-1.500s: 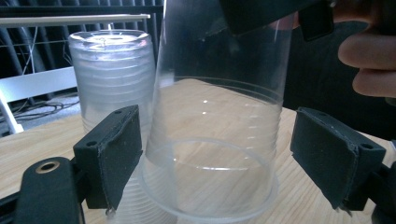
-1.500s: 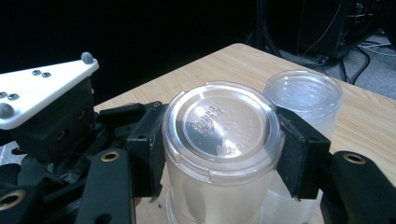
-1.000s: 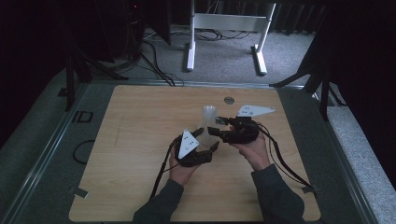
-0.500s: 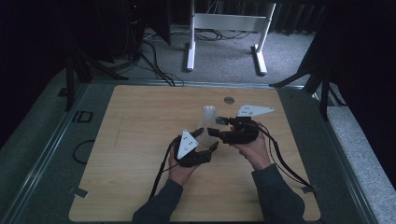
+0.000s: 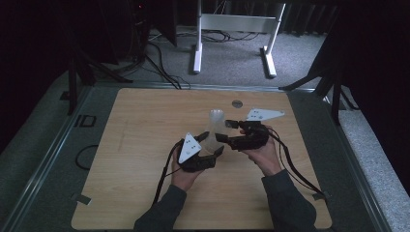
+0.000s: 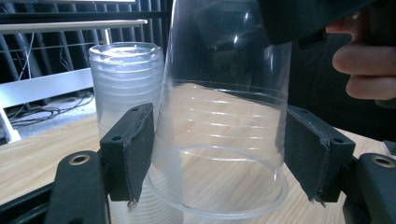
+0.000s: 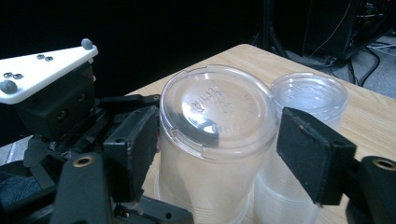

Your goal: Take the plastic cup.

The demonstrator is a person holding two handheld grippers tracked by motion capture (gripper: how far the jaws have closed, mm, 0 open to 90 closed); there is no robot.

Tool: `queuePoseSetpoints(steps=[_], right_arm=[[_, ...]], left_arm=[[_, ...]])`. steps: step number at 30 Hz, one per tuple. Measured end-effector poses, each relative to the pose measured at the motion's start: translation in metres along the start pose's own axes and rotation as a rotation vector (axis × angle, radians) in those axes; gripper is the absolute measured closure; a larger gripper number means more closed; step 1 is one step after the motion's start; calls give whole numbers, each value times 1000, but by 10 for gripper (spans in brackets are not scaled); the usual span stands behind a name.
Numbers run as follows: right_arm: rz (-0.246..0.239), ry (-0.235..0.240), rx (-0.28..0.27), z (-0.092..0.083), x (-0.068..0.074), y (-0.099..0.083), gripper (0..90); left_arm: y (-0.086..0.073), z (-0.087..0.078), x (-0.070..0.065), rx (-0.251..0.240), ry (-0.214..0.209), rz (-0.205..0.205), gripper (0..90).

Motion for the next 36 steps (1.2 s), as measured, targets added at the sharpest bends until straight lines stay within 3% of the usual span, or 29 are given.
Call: queuePoseSetpoints(steps=[12, 16, 23, 29, 36], right_arm=[[-60, 16, 2, -13, 0, 4, 270], [-54, 36, 12, -17, -2, 1, 271], [-99, 42, 107, -23, -8, -9, 203], [-145, 22, 153, -25, -11, -11, 202], [-258, -33, 281, -32, -18, -17, 230]], left_arm=[[-4, -9, 10, 18, -27, -14, 292], [-4, -13, 15, 21, -25, -18, 291], [-4, -20, 24, 33, -27, -20, 291], [-3, -24, 26, 46, -46, -21, 291], [-6, -26, 29, 70, -70, -14, 292]])
Point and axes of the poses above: each handheld gripper's, and its own axes: z roughly forward along the jaws, y roughly out of its top, x roughly to its left, the point moved 6 cm from there along z, roughly forward along the jaws
